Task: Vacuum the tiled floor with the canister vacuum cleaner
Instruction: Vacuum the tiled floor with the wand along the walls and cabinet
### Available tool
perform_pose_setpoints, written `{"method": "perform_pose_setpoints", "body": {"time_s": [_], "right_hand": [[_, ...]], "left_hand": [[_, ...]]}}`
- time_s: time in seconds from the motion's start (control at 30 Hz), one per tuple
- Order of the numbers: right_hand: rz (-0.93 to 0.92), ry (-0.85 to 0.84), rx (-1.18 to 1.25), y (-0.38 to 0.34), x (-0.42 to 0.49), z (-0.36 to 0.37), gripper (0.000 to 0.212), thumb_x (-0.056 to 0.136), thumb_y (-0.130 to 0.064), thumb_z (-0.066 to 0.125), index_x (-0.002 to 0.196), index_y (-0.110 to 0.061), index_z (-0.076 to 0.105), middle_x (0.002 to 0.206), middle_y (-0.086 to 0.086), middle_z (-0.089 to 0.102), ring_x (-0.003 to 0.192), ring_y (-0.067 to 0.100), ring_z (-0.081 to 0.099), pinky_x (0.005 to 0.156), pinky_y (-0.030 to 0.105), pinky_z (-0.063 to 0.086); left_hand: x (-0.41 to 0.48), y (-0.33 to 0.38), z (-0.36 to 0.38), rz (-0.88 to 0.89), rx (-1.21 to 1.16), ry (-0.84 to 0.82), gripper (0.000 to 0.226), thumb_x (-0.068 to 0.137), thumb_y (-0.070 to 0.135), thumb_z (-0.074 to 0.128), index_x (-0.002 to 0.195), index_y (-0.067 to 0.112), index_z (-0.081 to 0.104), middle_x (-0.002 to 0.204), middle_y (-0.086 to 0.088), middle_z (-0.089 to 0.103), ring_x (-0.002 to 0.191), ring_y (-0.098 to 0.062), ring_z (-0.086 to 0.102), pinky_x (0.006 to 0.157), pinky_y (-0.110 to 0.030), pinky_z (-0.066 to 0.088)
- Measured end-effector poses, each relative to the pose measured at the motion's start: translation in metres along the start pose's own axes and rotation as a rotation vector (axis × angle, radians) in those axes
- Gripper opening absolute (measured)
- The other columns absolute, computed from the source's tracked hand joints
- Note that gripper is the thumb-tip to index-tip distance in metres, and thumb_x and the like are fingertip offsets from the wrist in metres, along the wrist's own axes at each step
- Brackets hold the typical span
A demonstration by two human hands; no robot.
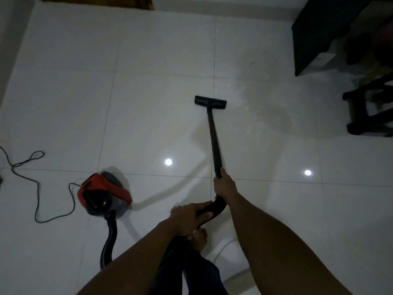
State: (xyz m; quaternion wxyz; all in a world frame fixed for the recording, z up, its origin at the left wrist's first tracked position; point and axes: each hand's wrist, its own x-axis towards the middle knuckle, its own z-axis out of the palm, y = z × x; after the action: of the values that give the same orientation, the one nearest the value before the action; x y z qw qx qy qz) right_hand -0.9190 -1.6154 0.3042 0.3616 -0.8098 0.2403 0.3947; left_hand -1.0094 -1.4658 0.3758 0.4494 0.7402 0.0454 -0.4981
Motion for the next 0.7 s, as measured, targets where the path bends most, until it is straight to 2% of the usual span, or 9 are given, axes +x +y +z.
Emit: {"method": "perform_pose_setpoints", "body": {"time_s": [0.07, 0.1, 0.17, 0.23, 0.33, 0.4, 0.47, 0.6, 0.7], "right_hand": [[-0.012, -0.002, -0.025, -0.019, 0.018, -0.014, 0.063, 0.103, -0.025, 0.040, 0.159, -0.032, 0.013, 0.138, 0.013, 0.055, 0.105, 0.029, 0.060, 0.080, 0.030, 0.047], [-0.015, -0.003, -0.038, -0.029, 0.027, -0.020, 0.063, 0.103, -0.025, 0.040, 0.159, -0.032, 0.012, 0.137, 0.013, 0.055, 0.106, 0.029, 0.060, 0.081, 0.030, 0.048], [-0.022, -0.002, -0.048, -0.052, 0.045, -0.033, 0.063, 0.103, -0.025, 0.040, 0.159, -0.032, 0.012, 0.135, 0.013, 0.056, 0.105, 0.030, 0.061, 0.079, 0.031, 0.048], [-0.027, -0.001, -0.051, -0.077, 0.065, -0.046, 0.063, 0.103, -0.025, 0.041, 0.159, -0.031, 0.013, 0.132, 0.014, 0.058, 0.101, 0.028, 0.061, 0.076, 0.030, 0.047], [-0.032, 0.000, -0.060, -0.113, 0.092, -0.060, 0.063, 0.103, -0.026, 0.041, 0.159, -0.031, 0.014, 0.128, 0.013, 0.060, 0.093, 0.024, 0.060, 0.075, 0.030, 0.047], [-0.039, 0.004, -0.046, -0.142, 0.112, -0.070, 0.062, 0.103, -0.026, 0.041, 0.159, -0.031, 0.015, 0.129, 0.012, 0.060, 0.091, 0.022, 0.058, 0.076, 0.029, 0.046], [-0.054, 0.012, -0.047, -0.170, 0.132, -0.079, 0.061, 0.104, -0.026, 0.041, 0.159, -0.030, 0.016, 0.134, 0.012, 0.057, 0.097, 0.023, 0.057, 0.079, 0.029, 0.044], [-0.068, 0.005, -0.063, -0.226, 0.169, -0.094, 0.061, 0.104, -0.026, 0.042, 0.159, -0.030, 0.015, 0.134, 0.013, 0.057, 0.096, 0.022, 0.057, 0.081, 0.030, 0.047], [-0.081, -0.007, -0.079, -0.272, 0.197, -0.108, 0.061, 0.104, -0.027, 0.042, 0.159, -0.030, 0.016, 0.135, 0.013, 0.056, 0.105, 0.026, 0.060, 0.086, 0.033, 0.051]], "left_hand": [[0.020, 0.007, -0.017, -0.039, 0.006, -0.005, 0.063, 0.096, 0.062, 0.045, 0.153, 0.042, 0.027, 0.127, -0.029, 0.058, 0.071, -0.008, 0.070, 0.087, -0.041, 0.057], [0.030, 0.011, -0.026, -0.049, 0.022, 0.008, 0.070, 0.092, 0.068, 0.045, 0.154, 0.041, 0.025, 0.140, -0.038, 0.042, 0.098, -0.020, 0.071, 0.095, -0.050, 0.053], [0.053, 0.018, -0.045, -0.060, 0.041, 0.009, 0.082, 0.083, 0.080, 0.041, 0.154, 0.043, 0.023, 0.148, -0.046, 0.018, 0.132, -0.061, 0.032, 0.107, -0.065, 0.036], [0.074, 0.027, -0.067, -0.040, 0.055, -0.006, 0.089, 0.073, 0.092, 0.037, 0.151, 0.052, 0.022, 0.153, -0.040, 0.014, 0.132, -0.069, 0.015, 0.108, -0.070, 0.031], [0.089, 0.052, -0.110, -0.039, -0.005, -0.002, 0.079, 0.080, 0.084, 0.043, 0.150, 0.054, 0.023, 0.161, -0.025, 0.012, 0.128, -0.061, 0.038, 0.093, -0.052, 0.054], [0.102, 0.067, -0.141, -0.035, -0.067, -0.004, 0.069, 0.093, 0.065, 0.048, 0.154, 0.043, 0.025, 0.153, -0.013, 0.036, 0.090, -0.035, 0.069, 0.063, -0.033, 0.060], [0.109, 0.087, -0.172, -0.013, -0.120, 0.008, 0.062, 0.097, 0.057, 0.049, 0.154, 0.041, 0.028, 0.125, -0.003, 0.063, 0.063, -0.025, 0.067, 0.061, -0.034, 0.060], [0.125, 0.119, -0.229, 0.000, -0.160, 0.056, 0.055, 0.101, 0.048, 0.048, 0.152, 0.039, 0.030, 0.086, 0.009, 0.066, 0.051, -0.010, 0.058, 0.049, -0.018, 0.048], [0.142, 0.142, -0.270, 0.029, -0.143, 0.074, 0.053, 0.103, 0.045, 0.046, 0.153, 0.033, 0.033, 0.117, -0.006, 0.069, 0.073, -0.004, 0.064, 0.059, -0.007, 0.043]]}}
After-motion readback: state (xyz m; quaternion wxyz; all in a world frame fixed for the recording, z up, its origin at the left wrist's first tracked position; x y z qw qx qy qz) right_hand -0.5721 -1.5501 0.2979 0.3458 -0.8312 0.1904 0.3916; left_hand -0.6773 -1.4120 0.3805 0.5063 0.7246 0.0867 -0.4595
